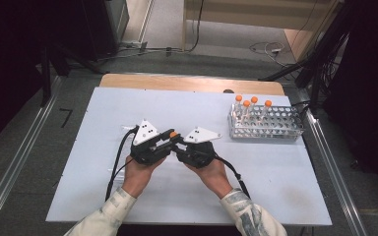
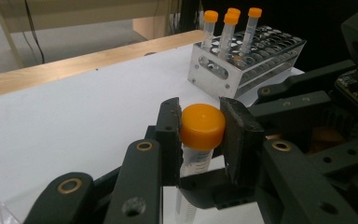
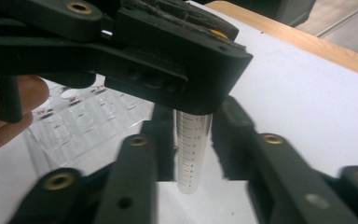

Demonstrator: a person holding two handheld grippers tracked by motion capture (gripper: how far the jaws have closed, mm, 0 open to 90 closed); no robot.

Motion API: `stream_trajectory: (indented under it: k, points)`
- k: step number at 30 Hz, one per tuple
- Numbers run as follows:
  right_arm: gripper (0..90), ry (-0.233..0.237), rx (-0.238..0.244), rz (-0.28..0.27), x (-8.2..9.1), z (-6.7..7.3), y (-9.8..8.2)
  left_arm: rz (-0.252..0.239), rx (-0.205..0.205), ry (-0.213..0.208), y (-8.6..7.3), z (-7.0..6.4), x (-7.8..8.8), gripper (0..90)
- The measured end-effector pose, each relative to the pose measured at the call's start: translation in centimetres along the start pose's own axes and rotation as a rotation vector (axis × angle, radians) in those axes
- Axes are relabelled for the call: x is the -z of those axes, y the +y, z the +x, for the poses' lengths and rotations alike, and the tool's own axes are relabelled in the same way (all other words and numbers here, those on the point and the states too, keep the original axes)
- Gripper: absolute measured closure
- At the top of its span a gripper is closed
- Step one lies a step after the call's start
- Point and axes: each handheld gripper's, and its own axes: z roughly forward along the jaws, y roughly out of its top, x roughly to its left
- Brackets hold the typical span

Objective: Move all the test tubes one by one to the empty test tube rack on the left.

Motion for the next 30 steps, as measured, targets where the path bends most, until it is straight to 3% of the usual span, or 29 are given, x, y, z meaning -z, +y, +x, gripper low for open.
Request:
stream_trajectory:
  k: [1,5,10,20,30]
  points:
    - [58.5,0.000,0.000,0.000,0.0,0.0,0.0,0.000,0.001,0.001,0.0,0.1,0.0,70.2]
    - [43.8,-0.024,0.007,0.007,0.4,-0.4,-0.2,-0.006,0.015,0.009,0.2,0.4,0.2,70.2]
    - [31.7,-0.053,-0.053,0.038,0.7,-1.1,-0.5,-0.012,0.038,0.009,0.5,0.9,0.3,70.2]
    - [27.1,-0.069,-0.093,0.053,2.5,-2.0,-1.3,-0.028,0.060,0.040,1.4,2.2,1.2,70.2]
    - [27.0,-0.093,-0.094,0.072,3.9,-2.8,-2.7,-0.041,0.096,0.086,2.8,4.3,2.0,70.2]
